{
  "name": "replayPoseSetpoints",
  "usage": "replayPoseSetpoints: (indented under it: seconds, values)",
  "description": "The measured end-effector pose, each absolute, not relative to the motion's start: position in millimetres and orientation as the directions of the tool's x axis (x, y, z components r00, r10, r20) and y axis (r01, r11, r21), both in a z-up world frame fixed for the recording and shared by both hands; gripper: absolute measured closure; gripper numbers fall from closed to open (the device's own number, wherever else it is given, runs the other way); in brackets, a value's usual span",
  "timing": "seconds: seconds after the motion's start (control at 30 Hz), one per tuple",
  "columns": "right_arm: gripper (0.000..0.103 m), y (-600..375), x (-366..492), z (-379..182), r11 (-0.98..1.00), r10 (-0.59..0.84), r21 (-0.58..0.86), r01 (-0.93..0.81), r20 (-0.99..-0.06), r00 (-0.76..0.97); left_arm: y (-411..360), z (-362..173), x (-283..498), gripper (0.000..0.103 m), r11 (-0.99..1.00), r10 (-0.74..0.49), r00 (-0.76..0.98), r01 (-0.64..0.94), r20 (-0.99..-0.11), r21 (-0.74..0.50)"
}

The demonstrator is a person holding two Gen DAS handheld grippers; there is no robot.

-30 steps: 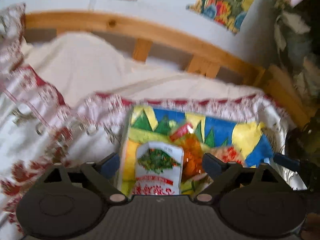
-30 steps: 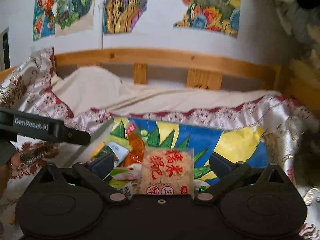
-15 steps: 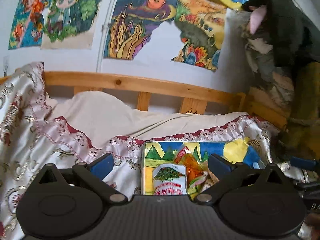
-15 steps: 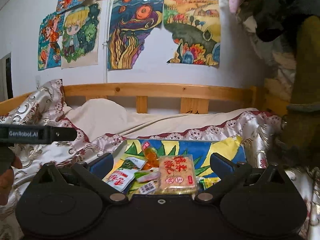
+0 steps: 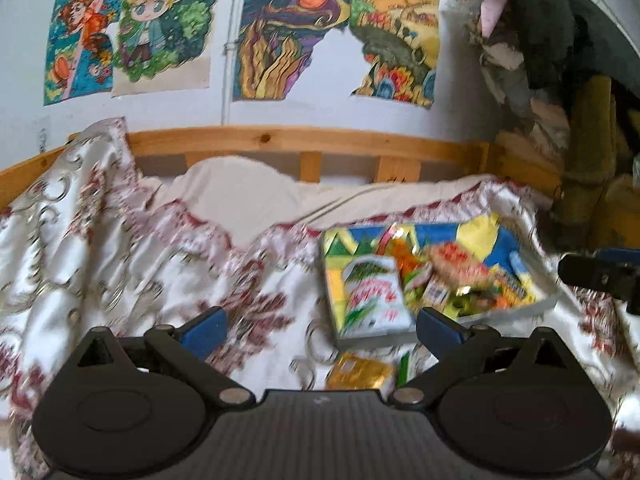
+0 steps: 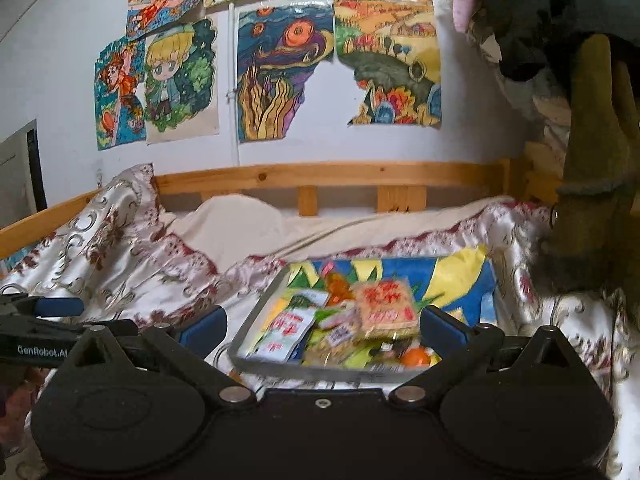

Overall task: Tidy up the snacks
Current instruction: 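Lift both tools away from the tray toward the gold packet and green tube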

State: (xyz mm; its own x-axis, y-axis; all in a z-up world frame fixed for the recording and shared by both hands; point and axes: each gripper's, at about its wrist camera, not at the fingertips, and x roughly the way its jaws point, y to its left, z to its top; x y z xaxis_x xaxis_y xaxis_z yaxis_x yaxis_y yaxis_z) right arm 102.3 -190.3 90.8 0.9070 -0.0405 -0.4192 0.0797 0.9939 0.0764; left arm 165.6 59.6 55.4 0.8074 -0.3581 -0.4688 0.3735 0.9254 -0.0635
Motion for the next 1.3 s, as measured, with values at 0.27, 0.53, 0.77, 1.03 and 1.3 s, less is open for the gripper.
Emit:
replayPoseSetpoints:
  seconds: [0.27, 0.53, 0.77, 1.03, 1.3]
  values:
    - [0.001, -173.7, 80.3, 70.4, 0.997, -0.018, 0.057, 0.056, -0.527, 0.849, 74.4, 32.2, 149.3, 0.001, 0.939, -0.323, 0.761, 0.330, -0.563, -0.093]
    - [0.001, -165.5, 74.0, 46.7, 0.996, 0.004, 0.077, 0.055, -0.614, 0.789, 65.1, 19.3, 152.6, 0.001, 0.936, -0.293, 0.726, 0.350, -0.622, -0.032]
    - [0.001, -169.8, 82.0, 34.0, 0.992, 0.005, 0.100, 0.080, -0.657, 0.754, 61.5, 6.8, 158.3, 0.001, 0.938, -0.257, 0.715, 0.347, -0.650, 0.010]
    - [0.001, -170.9, 91.7, 21.6, 0.990, 0.010, 0.109, 0.091, -0.695, 0.719, 63.9, -5.2, 167.1, 0.001, 0.938, -0.262, 0.684, 0.345, -0.681, -0.015]
    - [0.001, -163.6, 103.8, 13.5, 0.992, 0.019, 0.103, 0.078, -0.712, 0.702, 67.3, -12.2, 175.6, 0.001, 0.940, -0.265, 0.673, 0.340, -0.690, -0.029]
